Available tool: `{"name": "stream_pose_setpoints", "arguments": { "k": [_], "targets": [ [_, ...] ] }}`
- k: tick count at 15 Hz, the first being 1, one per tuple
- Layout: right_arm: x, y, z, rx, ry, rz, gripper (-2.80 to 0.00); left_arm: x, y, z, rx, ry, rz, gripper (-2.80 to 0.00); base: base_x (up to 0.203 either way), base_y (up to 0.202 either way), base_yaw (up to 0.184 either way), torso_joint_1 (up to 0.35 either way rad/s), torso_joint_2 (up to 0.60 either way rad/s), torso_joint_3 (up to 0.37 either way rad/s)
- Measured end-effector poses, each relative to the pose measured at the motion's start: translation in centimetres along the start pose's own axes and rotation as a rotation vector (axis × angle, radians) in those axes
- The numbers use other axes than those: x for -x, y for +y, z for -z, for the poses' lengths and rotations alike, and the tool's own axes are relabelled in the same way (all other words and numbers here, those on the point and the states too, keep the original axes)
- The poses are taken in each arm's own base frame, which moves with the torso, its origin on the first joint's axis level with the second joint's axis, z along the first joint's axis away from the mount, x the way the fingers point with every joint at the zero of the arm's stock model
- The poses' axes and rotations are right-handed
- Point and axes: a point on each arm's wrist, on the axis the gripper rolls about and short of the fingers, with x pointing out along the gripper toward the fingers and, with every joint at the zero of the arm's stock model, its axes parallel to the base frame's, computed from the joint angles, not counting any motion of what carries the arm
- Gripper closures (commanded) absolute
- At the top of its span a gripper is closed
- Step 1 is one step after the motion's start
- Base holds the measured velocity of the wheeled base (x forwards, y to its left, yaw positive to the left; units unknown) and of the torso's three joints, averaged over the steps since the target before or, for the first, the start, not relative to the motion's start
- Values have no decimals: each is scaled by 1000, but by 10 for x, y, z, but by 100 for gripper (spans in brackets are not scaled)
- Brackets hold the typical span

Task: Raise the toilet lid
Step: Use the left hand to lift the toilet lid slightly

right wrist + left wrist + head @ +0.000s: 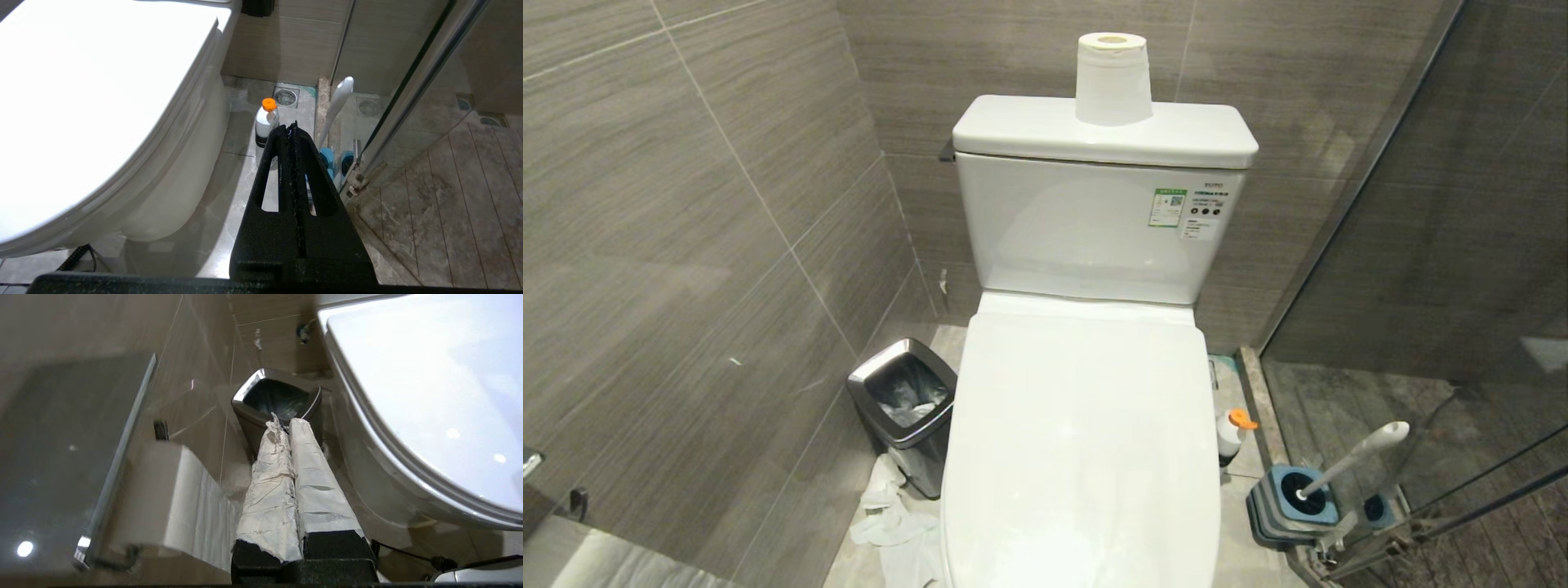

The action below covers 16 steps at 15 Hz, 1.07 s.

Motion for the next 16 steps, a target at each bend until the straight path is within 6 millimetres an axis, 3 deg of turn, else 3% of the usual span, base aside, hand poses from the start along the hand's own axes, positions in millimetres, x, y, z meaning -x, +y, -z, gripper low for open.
{"name": "stream_pose_setpoints", "arguments": {
  "k": [5, 8, 10, 13, 16],
  "targets": [
    [0, 0, 0, 0, 0, 0, 0, -21, 17, -83, -54, 18, 66, 0, 0, 0, 0, 0, 0, 0],
    [0, 0, 0, 0, 0, 0, 0, -59, 28, -125, -55, 72, 97, 0, 0, 0, 0, 0, 0, 0],
    [0, 0, 0, 0, 0, 0, 0, -96, 33, -145, -48, 127, 143, 0, 0, 0, 0, 0, 0, 0],
    [0, 0, 0, 0, 0, 0, 0, -159, 26, -156, -26, 238, 267, 0, 0, 0, 0, 0, 0, 0],
    [0, 0, 0, 0, 0, 0, 0, -216, 4, -147, 69, 400, 446, 0, 0, 0, 0, 0, 0, 0]
  ]
}}
